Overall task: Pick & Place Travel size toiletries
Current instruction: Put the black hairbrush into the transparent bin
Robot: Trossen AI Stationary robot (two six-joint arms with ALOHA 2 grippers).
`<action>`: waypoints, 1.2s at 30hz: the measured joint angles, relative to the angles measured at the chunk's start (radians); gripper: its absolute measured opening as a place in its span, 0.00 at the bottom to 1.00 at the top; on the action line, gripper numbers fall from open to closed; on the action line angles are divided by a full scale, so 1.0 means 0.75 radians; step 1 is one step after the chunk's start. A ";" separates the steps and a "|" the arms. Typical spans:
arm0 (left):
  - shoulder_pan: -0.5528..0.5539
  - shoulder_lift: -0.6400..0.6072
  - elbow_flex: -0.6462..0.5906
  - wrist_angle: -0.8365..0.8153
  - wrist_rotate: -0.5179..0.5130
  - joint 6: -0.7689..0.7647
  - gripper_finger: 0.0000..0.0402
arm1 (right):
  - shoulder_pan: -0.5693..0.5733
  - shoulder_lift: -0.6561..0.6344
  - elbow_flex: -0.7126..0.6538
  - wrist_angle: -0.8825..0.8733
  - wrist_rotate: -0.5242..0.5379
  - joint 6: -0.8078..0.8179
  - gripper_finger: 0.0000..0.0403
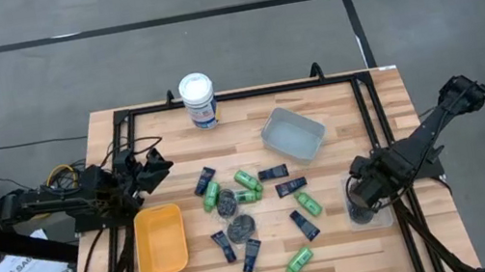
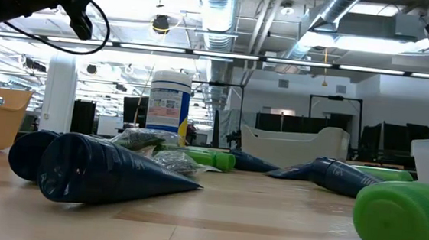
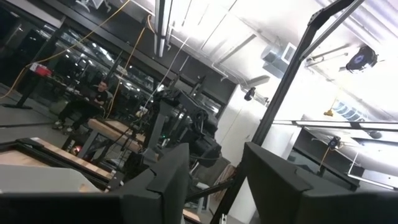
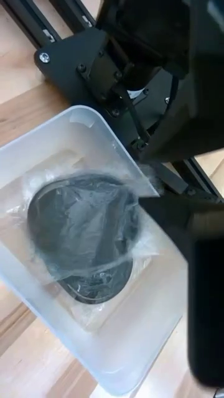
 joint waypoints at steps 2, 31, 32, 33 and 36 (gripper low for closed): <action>-0.001 0.014 0.000 0.001 0.000 0.000 0.42 | 0.000 0.000 0.000 -0.001 0.011 -0.004 0.32; 0.041 1.369 0.787 -0.449 0.560 0.499 0.57 | 0.000 0.001 0.000 0.060 0.033 0.070 0.63; 0.054 1.397 0.804 -0.490 0.574 0.530 0.57 | 0.000 0.001 0.000 0.064 0.033 0.070 0.63; 0.066 1.421 0.815 -0.523 0.582 0.560 0.57 | 0.000 0.001 0.000 0.070 0.033 0.070 0.63; 0.107 1.472 0.828 -0.571 0.589 0.610 0.57 | 0.000 0.001 0.000 0.083 0.033 0.071 0.63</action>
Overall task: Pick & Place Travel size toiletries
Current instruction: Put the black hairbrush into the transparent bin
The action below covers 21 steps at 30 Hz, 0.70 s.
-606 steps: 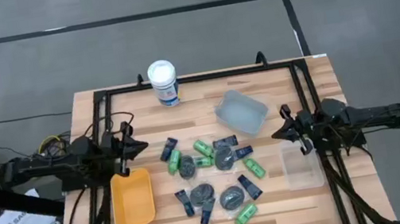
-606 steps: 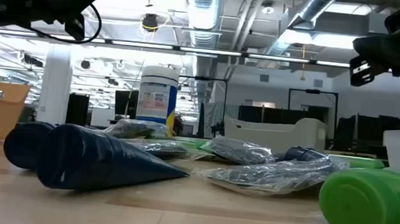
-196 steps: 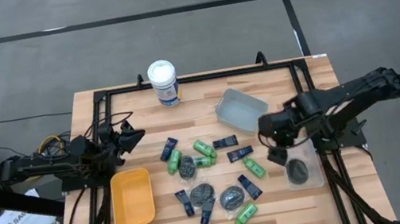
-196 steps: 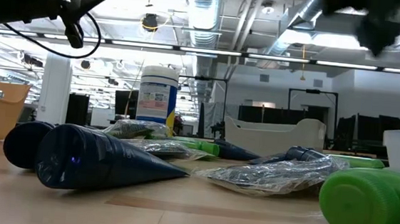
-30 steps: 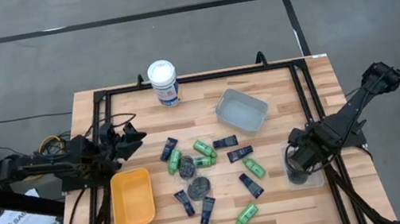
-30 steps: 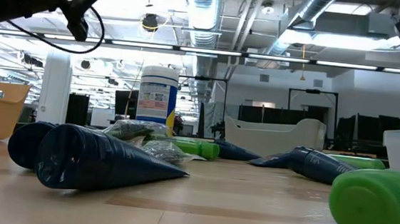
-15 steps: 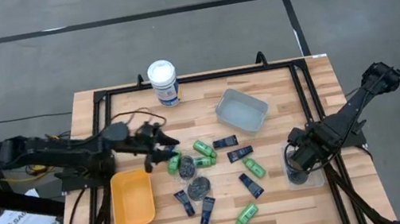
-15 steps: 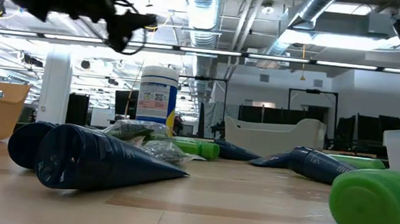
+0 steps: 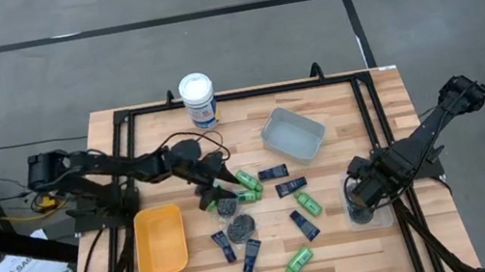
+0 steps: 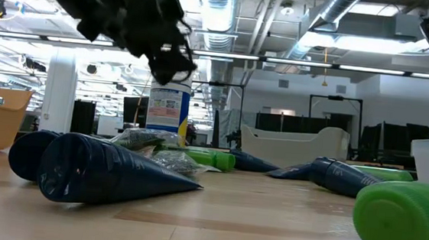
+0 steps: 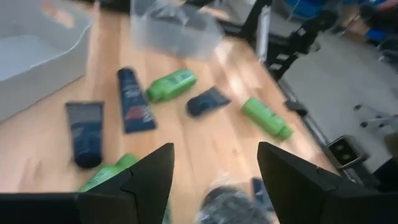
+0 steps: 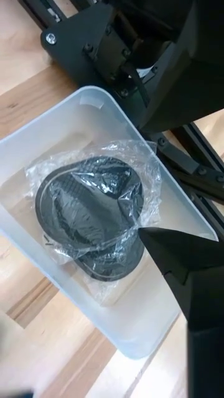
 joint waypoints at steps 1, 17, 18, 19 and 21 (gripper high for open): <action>0.015 0.012 0.000 -0.007 0.007 0.016 0.57 | 0.000 0.000 0.000 0.006 0.000 0.000 0.63; 0.140 0.129 0.000 -0.071 0.108 0.214 0.57 | 0.000 0.000 0.000 0.027 0.001 -0.003 0.63; 0.140 0.156 0.000 -0.076 0.108 0.214 0.57 | 0.000 0.000 0.000 0.029 0.001 -0.003 0.63; 0.140 0.186 0.000 -0.073 0.106 0.214 0.57 | 0.000 0.000 0.000 0.030 0.001 -0.002 0.63; 0.140 0.230 -0.001 -0.078 0.098 0.213 0.56 | 0.000 0.000 0.000 0.031 0.001 -0.002 0.63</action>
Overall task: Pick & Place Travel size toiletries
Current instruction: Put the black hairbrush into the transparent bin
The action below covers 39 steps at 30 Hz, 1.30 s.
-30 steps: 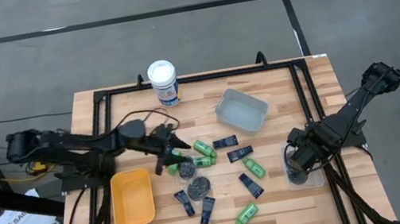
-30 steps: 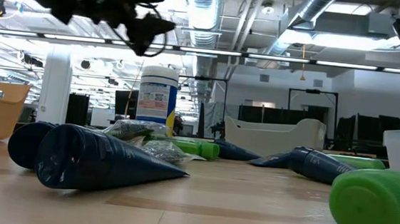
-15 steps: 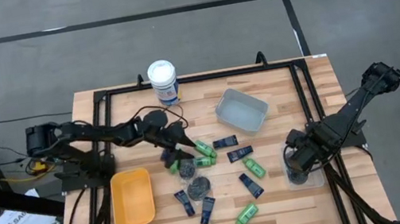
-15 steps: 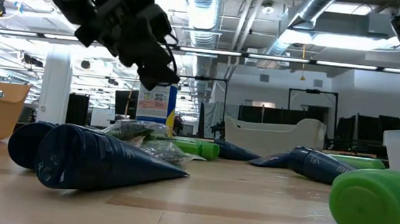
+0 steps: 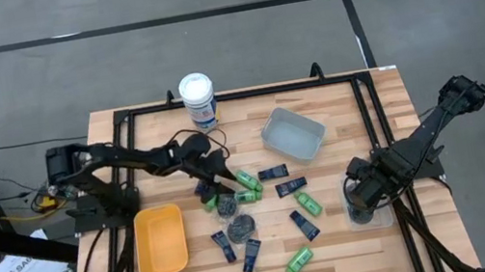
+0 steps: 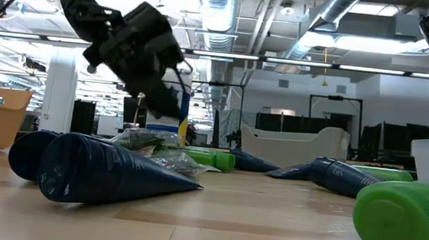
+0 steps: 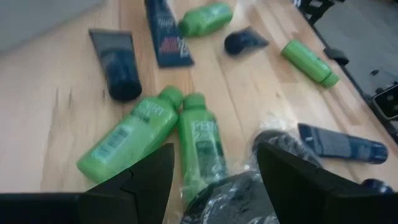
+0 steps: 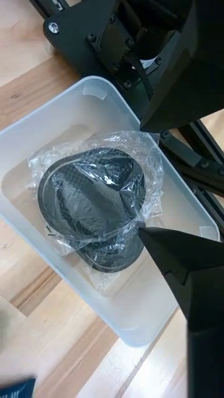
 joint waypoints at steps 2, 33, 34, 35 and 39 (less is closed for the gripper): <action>0.000 0.030 0.000 0.003 -0.001 0.000 0.56 | 0.000 0.000 0.000 0.007 0.000 0.001 0.63; -0.014 0.134 0.001 -0.005 0.069 0.147 0.24 | -0.001 0.000 0.000 0.025 0.001 -0.034 0.63; -0.015 0.134 0.001 -0.005 0.069 0.156 0.23 | -0.001 0.000 0.000 0.025 0.001 -0.034 0.63; -0.017 0.134 0.001 -0.007 0.068 0.163 0.21 | -0.001 0.000 0.000 0.024 0.001 -0.035 0.63; -0.024 0.134 0.001 -0.018 0.066 0.203 0.12 | -0.001 0.000 0.000 0.023 0.001 -0.038 0.63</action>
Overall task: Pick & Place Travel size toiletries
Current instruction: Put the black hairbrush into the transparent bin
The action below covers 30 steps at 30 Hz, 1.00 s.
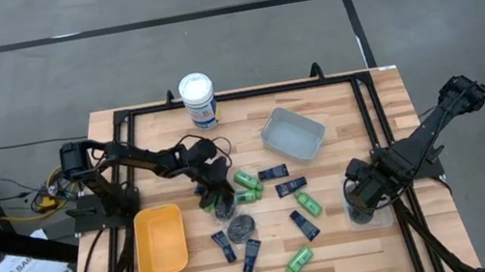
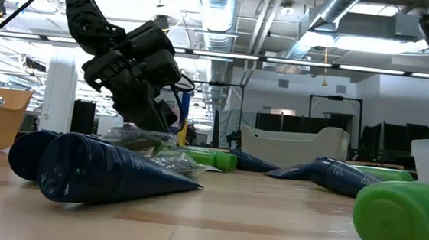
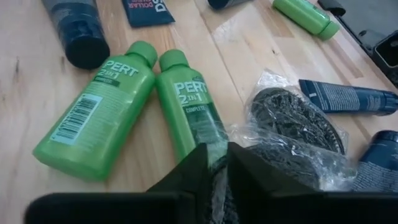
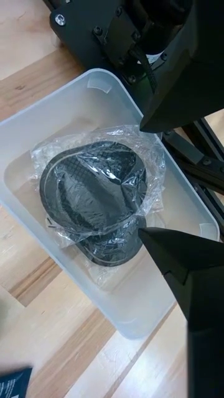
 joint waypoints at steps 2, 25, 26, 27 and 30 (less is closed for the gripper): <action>0.000 -0.001 0.000 -0.002 -0.023 0.001 0.06 | 0.000 0.000 0.000 0.000 0.000 0.000 0.63; -0.030 -0.387 0.003 0.001 -0.359 -0.180 0.00 | -0.056 -0.001 0.001 0.155 0.130 0.021 0.63; -0.030 -0.405 0.003 0.002 -0.374 -0.187 0.00 | -0.079 0.000 0.001 0.192 0.151 0.010 0.63; -0.030 -0.418 0.003 0.002 -0.382 -0.194 0.00 | -0.104 -0.001 0.001 0.233 0.174 0.002 0.63; -0.030 -0.437 0.003 0.005 -0.388 -0.226 0.00 | -0.199 -0.001 0.001 0.396 0.246 -0.069 0.63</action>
